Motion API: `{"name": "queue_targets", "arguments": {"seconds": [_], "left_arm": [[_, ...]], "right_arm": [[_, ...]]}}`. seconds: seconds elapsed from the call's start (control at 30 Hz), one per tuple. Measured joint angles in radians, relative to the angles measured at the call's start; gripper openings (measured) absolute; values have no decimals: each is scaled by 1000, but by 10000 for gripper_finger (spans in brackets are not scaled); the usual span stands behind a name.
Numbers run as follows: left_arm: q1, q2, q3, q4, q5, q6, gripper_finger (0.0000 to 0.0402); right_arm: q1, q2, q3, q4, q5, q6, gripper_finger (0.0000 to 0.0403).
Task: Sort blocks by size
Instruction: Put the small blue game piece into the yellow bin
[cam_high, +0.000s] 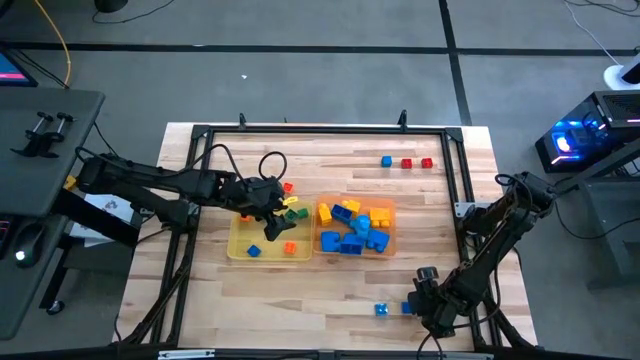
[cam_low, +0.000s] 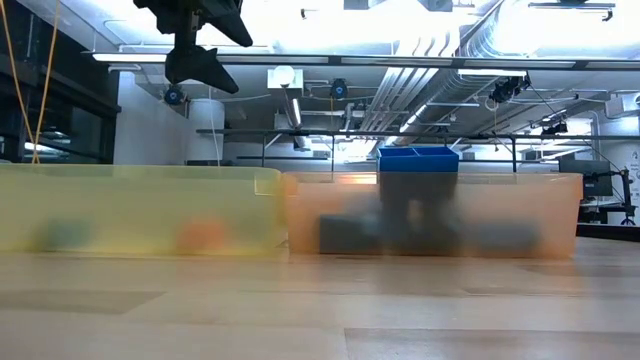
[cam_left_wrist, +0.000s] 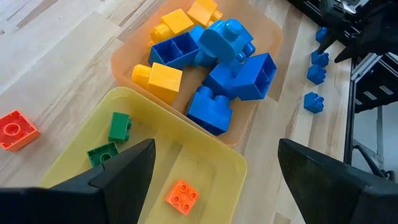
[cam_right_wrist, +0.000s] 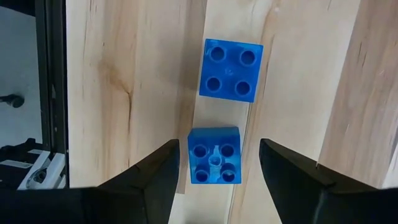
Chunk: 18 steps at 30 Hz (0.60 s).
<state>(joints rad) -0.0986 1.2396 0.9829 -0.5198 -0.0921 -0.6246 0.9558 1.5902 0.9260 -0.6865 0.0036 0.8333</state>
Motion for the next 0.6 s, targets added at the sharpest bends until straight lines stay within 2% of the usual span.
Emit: {"name": "queue_targets", "arguments": {"seconds": [0.6], "left_arm": [[0,0,0,-6,0,1,324]], "right_arm": [[0,0,0,-9,-32,-1,218]]}}
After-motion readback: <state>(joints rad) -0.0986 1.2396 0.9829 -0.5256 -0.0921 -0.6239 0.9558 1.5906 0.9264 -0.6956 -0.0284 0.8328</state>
